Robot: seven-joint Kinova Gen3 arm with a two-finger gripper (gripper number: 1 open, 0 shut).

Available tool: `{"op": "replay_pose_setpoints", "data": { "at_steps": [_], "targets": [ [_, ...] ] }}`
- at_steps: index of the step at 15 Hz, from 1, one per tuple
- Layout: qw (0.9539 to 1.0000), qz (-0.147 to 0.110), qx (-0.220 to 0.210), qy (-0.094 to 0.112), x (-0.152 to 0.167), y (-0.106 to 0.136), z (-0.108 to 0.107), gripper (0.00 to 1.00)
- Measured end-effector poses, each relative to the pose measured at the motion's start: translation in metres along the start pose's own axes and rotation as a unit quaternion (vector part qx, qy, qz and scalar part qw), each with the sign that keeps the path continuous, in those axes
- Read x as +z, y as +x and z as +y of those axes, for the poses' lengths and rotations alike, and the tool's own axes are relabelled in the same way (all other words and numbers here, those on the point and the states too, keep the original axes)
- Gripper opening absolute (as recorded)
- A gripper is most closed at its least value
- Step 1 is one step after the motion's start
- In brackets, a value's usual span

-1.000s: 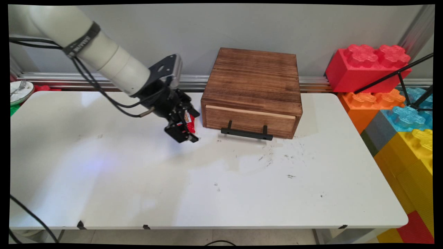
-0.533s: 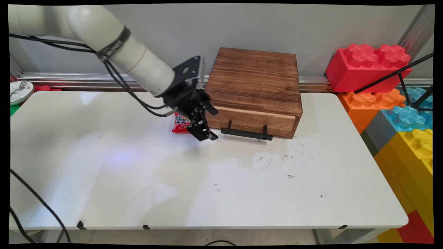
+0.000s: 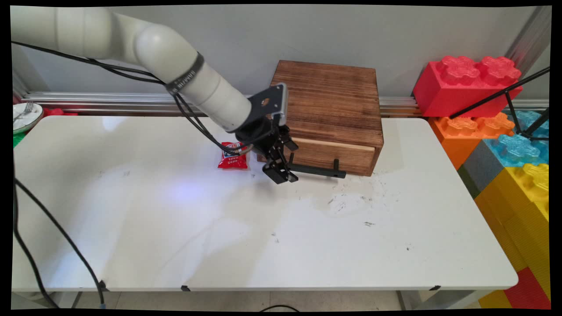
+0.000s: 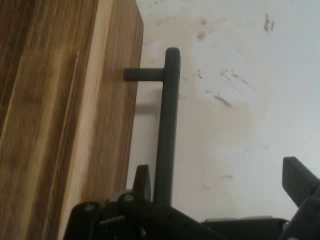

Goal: Open the drawer

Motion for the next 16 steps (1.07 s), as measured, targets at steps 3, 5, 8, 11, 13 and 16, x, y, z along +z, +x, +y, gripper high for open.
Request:
{"op": "replay_pose_setpoints", "data": {
  "at_steps": [3,5,8,11,13,16],
  "targets": [
    [0.9998,-0.003,0.021,0.005,0.020,0.001,-0.003,1.00],
    [0.9994,-0.007,0.033,0.008,0.031,0.000,-0.005,1.00],
    [0.9989,-0.011,0.046,0.009,0.048,-0.003,-0.006,1.00],
    [0.9985,-0.013,0.052,0.008,0.058,-0.005,-0.005,1.00],
    [0.9982,-0.014,0.058,0.007,0.067,-0.006,-0.004,1.00],
    [0.9979,-0.015,0.063,0.007,0.074,-0.008,-0.002,1.00]
  ]
}}
